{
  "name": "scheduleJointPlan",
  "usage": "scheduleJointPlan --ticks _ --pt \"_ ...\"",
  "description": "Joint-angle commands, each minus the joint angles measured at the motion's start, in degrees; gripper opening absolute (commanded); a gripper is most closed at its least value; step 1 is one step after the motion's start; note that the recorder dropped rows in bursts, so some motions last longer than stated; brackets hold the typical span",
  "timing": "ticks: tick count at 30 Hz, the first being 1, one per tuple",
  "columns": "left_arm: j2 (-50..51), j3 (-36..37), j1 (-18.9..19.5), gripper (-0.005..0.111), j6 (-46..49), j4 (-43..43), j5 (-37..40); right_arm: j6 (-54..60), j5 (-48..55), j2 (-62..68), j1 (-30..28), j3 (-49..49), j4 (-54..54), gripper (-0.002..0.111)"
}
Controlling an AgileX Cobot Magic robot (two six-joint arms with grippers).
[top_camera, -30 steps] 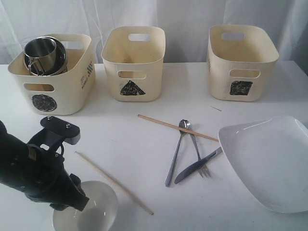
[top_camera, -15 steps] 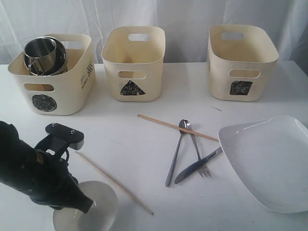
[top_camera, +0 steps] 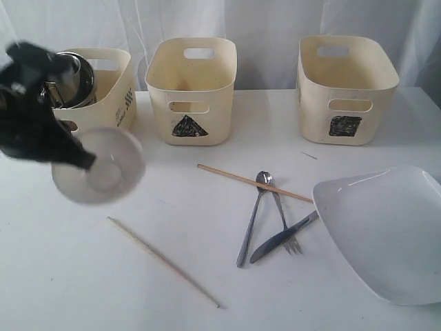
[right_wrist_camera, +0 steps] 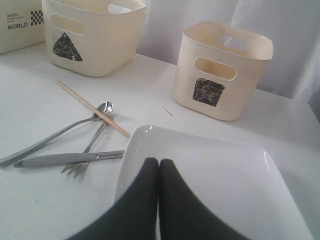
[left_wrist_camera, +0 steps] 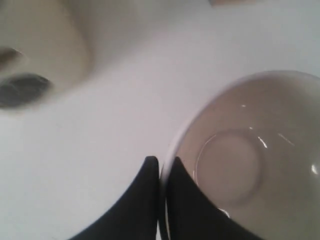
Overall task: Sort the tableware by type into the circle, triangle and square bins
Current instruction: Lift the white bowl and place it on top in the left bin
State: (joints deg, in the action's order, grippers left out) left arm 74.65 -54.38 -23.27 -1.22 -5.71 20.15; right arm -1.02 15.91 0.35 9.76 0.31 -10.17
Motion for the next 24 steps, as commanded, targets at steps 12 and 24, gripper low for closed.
scheduleJointPlan --ticks 12,24 --pt "23.94 -41.45 16.02 0.000 1.22 -1.59 -2.37 -0.27 -0.62 -0.35 0.00 -0.31 0.12 0.000" --pt "39.86 -53.65 17.98 0.000 1.22 -1.59 -2.59 -0.27 -0.62 -0.35 0.00 -0.31 0.12 0.000"
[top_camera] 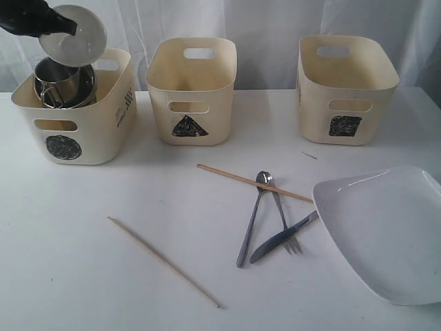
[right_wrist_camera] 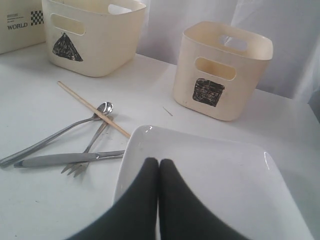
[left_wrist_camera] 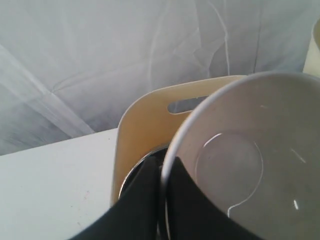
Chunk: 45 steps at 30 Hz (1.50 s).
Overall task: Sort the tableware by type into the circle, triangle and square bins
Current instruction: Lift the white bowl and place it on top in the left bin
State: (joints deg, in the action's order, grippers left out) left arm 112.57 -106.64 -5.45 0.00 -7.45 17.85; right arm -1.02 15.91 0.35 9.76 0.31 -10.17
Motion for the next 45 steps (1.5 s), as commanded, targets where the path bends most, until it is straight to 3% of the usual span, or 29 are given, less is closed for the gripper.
scheduleJointPlan --ticks 1,14,21,24,45 --pt "2.55 -1.39 0.15 0.000 0.00 0.15 -0.29 -0.27 -0.62 -0.35 0.00 -0.31 0.12 0.000" --pt "6.03 -1.29 0.04 0.000 0.00 1.21 2.45 -0.27 -0.62 -0.35 0.00 -0.31 0.12 0.000" --pt "6.03 -1.29 0.04 0.034 6.24 8.16 6.41 -0.27 -0.62 -0.35 0.00 -0.31 0.12 0.000" --pt "6.03 -1.29 0.04 0.042 7.40 9.09 8.50 -0.27 -0.62 -0.35 0.00 -0.31 0.12 0.000" --pt "-2.15 -1.40 0.14 0.041 7.74 8.06 9.37 -0.27 -0.62 -0.35 0.00 -0.31 0.12 0.000"
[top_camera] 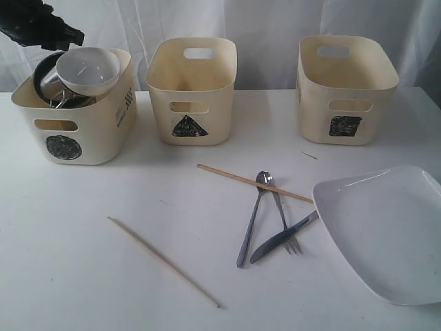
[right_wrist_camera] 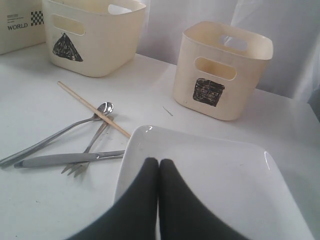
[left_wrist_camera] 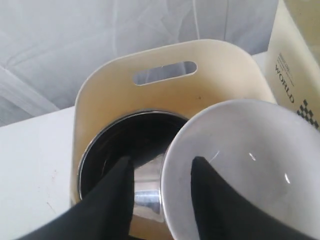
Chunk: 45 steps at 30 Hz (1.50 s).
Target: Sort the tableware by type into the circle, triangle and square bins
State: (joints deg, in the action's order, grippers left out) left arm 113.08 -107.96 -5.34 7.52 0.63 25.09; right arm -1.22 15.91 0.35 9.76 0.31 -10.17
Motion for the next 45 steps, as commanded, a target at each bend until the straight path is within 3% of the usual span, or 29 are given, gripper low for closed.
scheduleJointPlan --ticks 1,9,17,26,34,39,45 --pt "-3.16 -0.08 0.04 0.038 0.22 -0.02 2.74 -0.06 -0.62 -0.35 0.00 -0.31 0.12 0.000" --pt "-9.69 0.03 0.04 0.000 2.94 -0.02 8.23 -0.06 -0.62 -0.35 0.00 -0.31 0.12 0.000" --pt "-19.08 8.90 0.14 0.000 2.94 -0.02 9.68 -0.06 -0.62 -0.35 0.00 -0.31 0.12 0.000" --pt "-38.69 31.80 0.14 0.000 2.94 3.57 1.91 -0.06 -0.62 -0.35 0.00 -0.31 0.12 0.000" --pt "-62.94 55.62 0.04 0.000 2.94 9.48 -3.32 -0.06 -0.62 -0.35 0.00 -0.31 0.12 0.000" --pt "-79.72 67.76 0.04 0.000 2.83 9.48 -1.57 -0.06 -0.62 -0.35 0.00 -0.31 0.12 0.000" --pt "-96.19 75.75 0.04 0.000 2.60 9.49 7.07 -0.06 -0.62 -0.35 0.00 -0.31 0.12 0.000"
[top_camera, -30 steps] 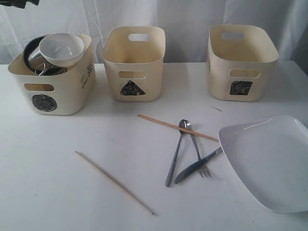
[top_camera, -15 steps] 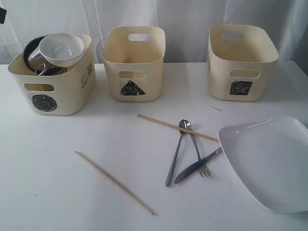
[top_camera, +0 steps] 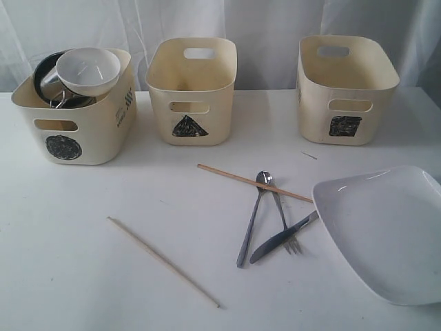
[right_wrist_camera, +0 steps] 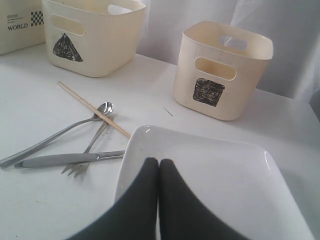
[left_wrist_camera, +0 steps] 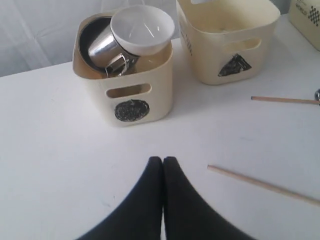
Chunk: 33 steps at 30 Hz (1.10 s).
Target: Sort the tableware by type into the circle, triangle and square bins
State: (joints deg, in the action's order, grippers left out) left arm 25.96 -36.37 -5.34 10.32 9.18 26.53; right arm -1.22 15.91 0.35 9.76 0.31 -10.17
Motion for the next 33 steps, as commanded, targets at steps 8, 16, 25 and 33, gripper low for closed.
scheduleJointPlan --ticks 8,16,25,33 --pt "-15.32 4.32 0.04 0.000 -1.11 0.96 11.12 -0.06 -0.62 -0.35 0.00 -0.31 0.12 0.000" --pt "-18.30 15.00 0.04 0.000 1.75 7.38 -8.05 -0.06 -0.62 -0.35 0.00 -0.31 0.12 0.000" --pt "-25.96 29.61 0.04 0.000 -6.87 4.98 -15.67 -0.06 -0.62 -0.35 0.00 -0.31 0.12 0.000" --pt "-25.96 36.37 0.04 0.000 -15.07 -3.33 -28.21 -0.06 -0.62 -0.35 0.00 -0.31 0.12 0.000"
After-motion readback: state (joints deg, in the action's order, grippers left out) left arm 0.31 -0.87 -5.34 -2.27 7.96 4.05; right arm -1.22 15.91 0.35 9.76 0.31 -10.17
